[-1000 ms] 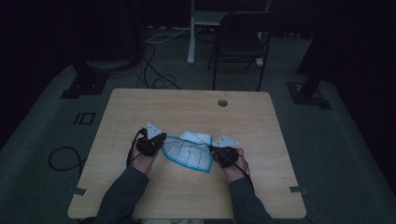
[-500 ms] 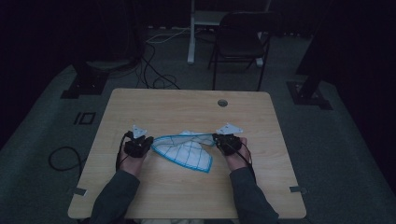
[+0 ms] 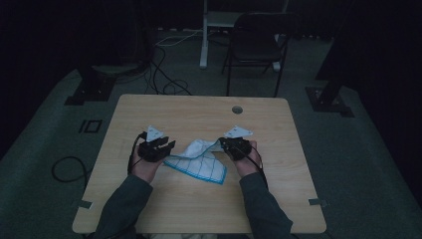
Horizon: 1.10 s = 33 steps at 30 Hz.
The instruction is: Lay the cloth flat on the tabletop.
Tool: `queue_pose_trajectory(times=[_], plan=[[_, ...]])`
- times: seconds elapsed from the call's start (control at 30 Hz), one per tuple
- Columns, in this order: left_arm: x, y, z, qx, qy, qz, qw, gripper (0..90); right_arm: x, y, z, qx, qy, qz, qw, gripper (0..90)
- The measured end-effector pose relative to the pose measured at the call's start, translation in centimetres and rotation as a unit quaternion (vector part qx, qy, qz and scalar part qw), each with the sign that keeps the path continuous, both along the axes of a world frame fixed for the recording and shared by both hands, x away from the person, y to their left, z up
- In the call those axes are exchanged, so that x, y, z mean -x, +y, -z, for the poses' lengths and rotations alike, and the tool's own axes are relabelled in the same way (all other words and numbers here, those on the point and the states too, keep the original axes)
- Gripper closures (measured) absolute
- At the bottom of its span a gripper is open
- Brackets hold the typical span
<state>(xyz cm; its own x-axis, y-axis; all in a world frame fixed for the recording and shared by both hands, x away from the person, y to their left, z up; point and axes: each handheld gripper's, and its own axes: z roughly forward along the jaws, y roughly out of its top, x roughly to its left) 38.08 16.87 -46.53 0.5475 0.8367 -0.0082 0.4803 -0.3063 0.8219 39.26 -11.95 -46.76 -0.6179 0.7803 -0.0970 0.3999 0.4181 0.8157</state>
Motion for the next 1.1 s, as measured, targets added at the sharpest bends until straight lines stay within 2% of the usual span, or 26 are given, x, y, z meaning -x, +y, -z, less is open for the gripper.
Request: queue_pose_trajectory(times=[0.17,0.33,0.5,0.6,0.67,0.73,0.77,0.8,0.87,0.97,1.0,1.1], plan=[[-0.3,-3.3,-0.8,-0.001,0.002,0.046,0.9989,60.3,-0.3,0.2,-0.1,-0.003,0.001,-0.004,1.0000,89.7],[-0.1,-6.7,-1.3,-0.002,-0.001,0.091,0.9958,57.1,-0.5,0.1,0.0,-0.008,0.007,-0.005,0.9999,89.7],[-0.8,-9.1,-1.0,-0.021,0.007,0.110,0.9937,53.3,-0.5,0.2,-0.2,-0.014,0.005,-0.013,0.9998,89.7],[-1.3,-9.9,-0.6,-0.027,0.015,0.112,0.9933,53.2,-0.5,0.1,-0.2,-0.019,0.008,-0.015,0.9997,89.7],[-1.7,-10.4,-0.2,-0.039,0.021,0.112,0.9927,55.0,-0.4,0.1,-0.2,-0.020,0.008,-0.017,0.9996,89.7],[-2.0,-10.6,0.0,-0.043,0.026,0.110,0.9927,65.0,-0.4,0.1,-0.3,-0.020,0.008,-0.018,0.9996,89.7],[-2.4,-10.6,0.3,-0.044,0.038,0.103,0.9929,65.0,-0.3,0.1,-0.3,-0.020,0.007,-0.020,0.9996,89.6],[-2.5,-10.6,0.2,-0.044,0.038,0.101,0.9932,80.6,-0.1,0.1,-0.3,-0.017,0.004,-0.022,0.9996,89.3],[-2.8,-10.2,0.1,-0.038,0.037,0.097,0.9939,88.1,0.1,0.0,-0.3,-0.017,0.005,-0.023,0.9996,86.7],[-2.9,-9.7,-0.2,-0.034,0.033,0.090,0.9948,88.7,0.4,-0.2,-0.2,-0.020,0.003,-0.021,0.9996,82.1],[-3.0,-9.5,-0.3,-0.031,0.032,0.085,0.9953,88.7,0.7,-0.3,-0.1,-0.022,0.002,-0.018,0.9996,77.8],[-3.4,-8.8,-0.7,-0.017,0.031,0.074,0.9966,88.8,1.4,-0.5,0.5,-0.016,0.004,-0.014,0.9998,74.4]])
